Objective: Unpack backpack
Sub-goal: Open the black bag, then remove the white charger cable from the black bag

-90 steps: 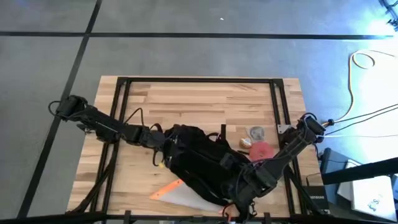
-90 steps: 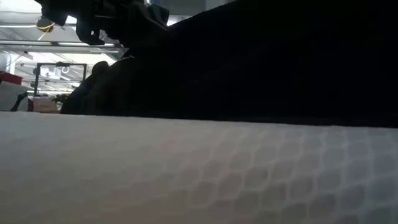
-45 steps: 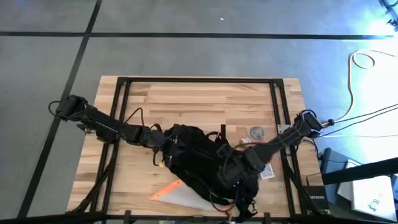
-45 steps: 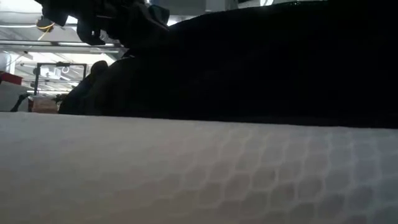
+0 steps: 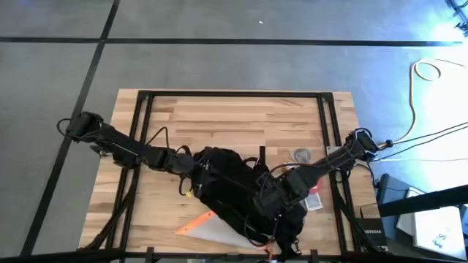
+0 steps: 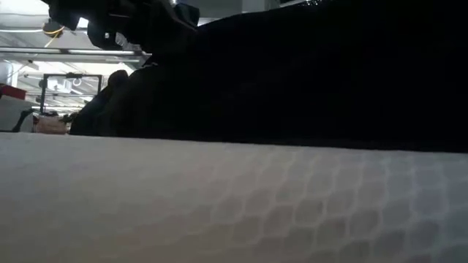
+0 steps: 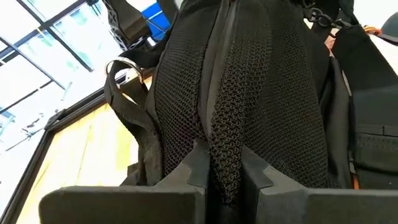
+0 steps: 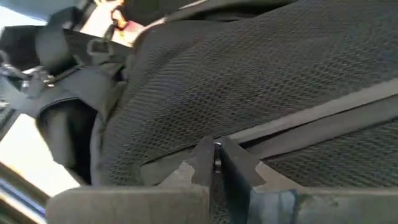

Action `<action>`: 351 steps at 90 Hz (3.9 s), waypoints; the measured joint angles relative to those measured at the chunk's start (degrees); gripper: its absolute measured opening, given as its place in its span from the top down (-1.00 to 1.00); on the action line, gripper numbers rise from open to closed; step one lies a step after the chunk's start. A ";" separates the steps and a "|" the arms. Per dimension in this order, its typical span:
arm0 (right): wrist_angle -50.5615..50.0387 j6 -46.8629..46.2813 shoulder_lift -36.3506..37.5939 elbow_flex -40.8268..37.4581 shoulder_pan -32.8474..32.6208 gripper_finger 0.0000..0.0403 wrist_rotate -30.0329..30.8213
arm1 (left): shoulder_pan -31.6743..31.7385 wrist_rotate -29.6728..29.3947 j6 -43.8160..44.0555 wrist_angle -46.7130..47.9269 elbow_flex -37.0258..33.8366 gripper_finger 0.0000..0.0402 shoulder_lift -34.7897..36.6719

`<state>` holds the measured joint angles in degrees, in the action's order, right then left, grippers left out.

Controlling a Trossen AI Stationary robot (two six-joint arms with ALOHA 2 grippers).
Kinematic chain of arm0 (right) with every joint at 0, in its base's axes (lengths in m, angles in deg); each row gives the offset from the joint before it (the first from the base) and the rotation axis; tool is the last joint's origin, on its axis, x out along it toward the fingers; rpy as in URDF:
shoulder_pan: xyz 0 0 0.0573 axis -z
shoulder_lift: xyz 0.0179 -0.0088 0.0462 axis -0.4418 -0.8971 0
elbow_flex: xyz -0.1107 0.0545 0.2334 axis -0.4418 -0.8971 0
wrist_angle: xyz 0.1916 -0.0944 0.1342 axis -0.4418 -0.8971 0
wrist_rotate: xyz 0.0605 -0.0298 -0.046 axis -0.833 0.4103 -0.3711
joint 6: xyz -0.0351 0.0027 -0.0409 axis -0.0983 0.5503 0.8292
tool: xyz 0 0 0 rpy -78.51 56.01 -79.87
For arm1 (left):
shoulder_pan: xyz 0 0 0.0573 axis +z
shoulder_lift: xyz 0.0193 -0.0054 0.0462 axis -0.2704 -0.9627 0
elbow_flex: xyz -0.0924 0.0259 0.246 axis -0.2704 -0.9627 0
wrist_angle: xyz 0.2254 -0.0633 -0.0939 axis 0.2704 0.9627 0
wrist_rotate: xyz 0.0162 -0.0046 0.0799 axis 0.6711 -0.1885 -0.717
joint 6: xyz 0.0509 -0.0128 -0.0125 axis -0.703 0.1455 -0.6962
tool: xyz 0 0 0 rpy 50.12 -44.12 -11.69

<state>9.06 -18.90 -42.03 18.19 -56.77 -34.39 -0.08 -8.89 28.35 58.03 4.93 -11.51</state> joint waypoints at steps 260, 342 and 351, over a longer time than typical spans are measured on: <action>40.91 -11.34 0.82 -12.20 4.02 0.89 13.78 | -1.13 -1.82 0.15 -1.93 -0.09 0.75 -1.44; 44.48 -10.69 1.00 -17.67 3.32 1.00 9.92 | -5.98 -5.47 -13.85 -3.80 -0.13 0.66 1.99; 43.70 -10.67 0.95 -17.84 3.17 1.00 9.05 | -5.95 -5.06 -12.67 -3.59 -0.13 0.47 2.23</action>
<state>52.76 -29.57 -41.08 0.35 -53.60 -25.34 -6.02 -13.95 15.68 54.44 4.80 -9.28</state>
